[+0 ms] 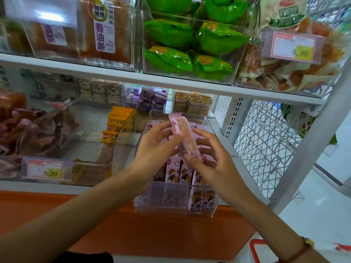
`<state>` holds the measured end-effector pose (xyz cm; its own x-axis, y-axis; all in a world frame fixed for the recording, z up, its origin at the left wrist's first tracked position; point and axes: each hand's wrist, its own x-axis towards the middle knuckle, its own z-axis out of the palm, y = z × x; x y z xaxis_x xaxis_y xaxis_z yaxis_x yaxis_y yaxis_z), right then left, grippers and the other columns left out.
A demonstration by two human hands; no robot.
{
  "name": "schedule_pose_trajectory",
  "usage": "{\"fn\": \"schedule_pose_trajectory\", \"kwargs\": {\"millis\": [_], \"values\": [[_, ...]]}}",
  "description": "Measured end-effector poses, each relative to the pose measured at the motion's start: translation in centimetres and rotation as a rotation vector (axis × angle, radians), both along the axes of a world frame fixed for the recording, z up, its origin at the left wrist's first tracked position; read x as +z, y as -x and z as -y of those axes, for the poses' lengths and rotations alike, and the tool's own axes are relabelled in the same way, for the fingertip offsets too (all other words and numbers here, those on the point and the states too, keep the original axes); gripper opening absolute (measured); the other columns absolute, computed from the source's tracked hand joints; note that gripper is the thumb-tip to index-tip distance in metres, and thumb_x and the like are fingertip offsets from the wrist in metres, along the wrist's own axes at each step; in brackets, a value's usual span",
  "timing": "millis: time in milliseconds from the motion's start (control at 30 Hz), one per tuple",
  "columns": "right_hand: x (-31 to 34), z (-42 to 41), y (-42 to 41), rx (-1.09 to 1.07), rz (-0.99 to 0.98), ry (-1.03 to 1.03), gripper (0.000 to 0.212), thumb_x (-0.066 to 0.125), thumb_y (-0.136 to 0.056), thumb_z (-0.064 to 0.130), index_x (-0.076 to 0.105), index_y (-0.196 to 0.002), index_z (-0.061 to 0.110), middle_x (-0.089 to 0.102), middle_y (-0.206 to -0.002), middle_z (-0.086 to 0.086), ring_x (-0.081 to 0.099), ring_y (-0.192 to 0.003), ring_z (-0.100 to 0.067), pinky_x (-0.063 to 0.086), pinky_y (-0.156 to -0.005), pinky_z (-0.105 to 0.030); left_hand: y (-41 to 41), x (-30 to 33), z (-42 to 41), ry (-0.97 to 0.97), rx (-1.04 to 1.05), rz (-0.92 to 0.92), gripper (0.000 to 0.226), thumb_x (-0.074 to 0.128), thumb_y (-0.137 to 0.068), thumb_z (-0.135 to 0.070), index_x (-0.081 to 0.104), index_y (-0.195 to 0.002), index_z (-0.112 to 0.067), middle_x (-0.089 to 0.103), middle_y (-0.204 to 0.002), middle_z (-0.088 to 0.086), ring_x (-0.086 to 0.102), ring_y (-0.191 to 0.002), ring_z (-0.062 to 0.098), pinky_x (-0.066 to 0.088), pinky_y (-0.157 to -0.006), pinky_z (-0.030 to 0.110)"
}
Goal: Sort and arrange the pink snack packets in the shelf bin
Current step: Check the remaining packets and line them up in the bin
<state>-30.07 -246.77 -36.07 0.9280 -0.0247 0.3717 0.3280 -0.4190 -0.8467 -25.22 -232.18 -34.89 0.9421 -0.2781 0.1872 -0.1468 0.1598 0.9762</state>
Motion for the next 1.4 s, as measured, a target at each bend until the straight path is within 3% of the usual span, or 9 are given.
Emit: {"fn": "schedule_pose_trajectory", "kwargs": {"millis": [200,300,467,600,733,900,1167,1300,1400], "values": [[0.5,-0.2,0.2,0.017,0.018,-0.088,0.046,0.061,-0.075,0.044,0.059,-0.118,0.029,0.066,-0.108,0.011,0.067,-0.088,-0.003,0.055,-0.070,-0.018,-0.7,0.5,-1.0,0.233,-0.090,-0.327,0.023,0.059,-0.092,-0.020,0.063,-0.114,-0.012,0.074,-0.098,0.008,0.072,-0.086,0.014,0.056,-0.064,0.018],[0.8,-0.4,0.2,0.001,0.021,-0.216,0.035,0.062,-0.075,0.044,0.067,-0.103,0.024,0.072,-0.091,0.008,0.069,-0.075,-0.006,0.052,-0.062,-0.015,-0.8,0.7,-1.2,0.263,-0.121,-0.508,0.033,0.070,-0.078,-0.025,0.063,-0.103,-0.005,0.075,-0.086,0.012,0.073,-0.077,0.018,0.056,-0.055,0.020],[0.8,-0.3,-0.1,0.003,-0.096,-0.472,0.048,0.066,-0.064,0.051,0.072,-0.095,0.015,0.073,-0.083,-0.001,0.066,-0.069,-0.009,0.050,-0.059,-0.014,-0.7,0.6,-1.1,0.211,-0.107,-0.563,0.044,0.076,-0.068,-0.031,0.060,-0.101,-0.007,0.075,-0.076,0.010,0.073,-0.071,0.018,0.059,-0.057,0.026],[0.7,-0.2,0.0,0.023,-0.071,-0.394,0.049,0.069,-0.064,0.045,0.067,-0.107,0.020,0.072,-0.093,0.007,0.069,-0.081,-0.008,0.054,-0.069,-0.018,-1.0,0.4,-1.1,0.208,-0.150,-0.440,0.040,0.072,-0.074,-0.030,0.062,-0.109,-0.013,0.075,-0.081,0.006,0.073,-0.076,0.015,0.057,-0.058,0.022],[0.3,-0.1,0.2,-0.009,0.005,-0.084,0.053,0.074,-0.074,0.025,0.050,-0.120,0.035,0.062,-0.110,0.015,0.065,-0.095,-0.003,0.054,-0.078,-0.018,-1.2,0.7,-1.5,0.040,-0.190,-0.002,0.036,0.063,-0.085,-0.023,0.057,-0.120,-0.029,0.074,-0.100,-0.003,0.070,-0.094,0.010,0.055,-0.072,0.019],[-0.2,0.6,0.0,-0.070,0.131,0.076,0.036,0.073,-0.080,0.013,0.051,-0.105,0.028,0.062,-0.108,0.012,0.060,-0.101,-0.004,0.051,-0.089,-0.025,-0.1,1.1,-1.5,-0.106,-0.339,0.368,0.040,0.068,-0.074,-0.011,0.057,-0.112,-0.014,0.068,-0.109,-0.003,0.065,-0.106,0.011,0.051,-0.087,0.019],[-0.6,1.0,-0.3,-0.072,0.190,0.089,0.040,0.073,-0.079,0.008,0.048,-0.094,0.034,0.062,-0.101,0.013,0.060,-0.101,-0.007,0.050,-0.089,-0.018,0.0,0.9,-1.3,-0.154,-0.355,0.431,0.034,0.070,-0.074,-0.011,0.060,-0.106,-0.012,0.067,-0.112,0.003,0.065,-0.108,0.014,0.052,-0.091,0.025],[-0.4,0.9,-0.1,-0.095,0.209,0.080,0.055,0.077,-0.076,0.021,0.044,-0.118,0.035,0.058,-0.114,0.017,0.055,-0.105,0.007,0.046,-0.083,-0.006,-0.4,0.9,-1.5,-0.068,-0.255,0.320,0.040,0.073,-0.069,-0.015,0.057,-0.106,-0.012,0.071,-0.105,-0.001,0.069,-0.097,0.012,0.055,-0.077,0.021],[0.0,0.4,0.3,-0.092,0.250,0.054,0.056,0.079,-0.073,0.028,0.043,-0.116,0.036,0.058,-0.113,0.020,0.059,-0.101,0.008,0.050,-0.075,-0.009,-0.7,0.7,-1.2,0.000,-0.142,0.193,0.048,0.075,-0.067,-0.027,0.057,-0.107,-0.006,0.072,-0.100,-0.002,0.072,-0.088,0.014,0.057,-0.068,0.023]]}}
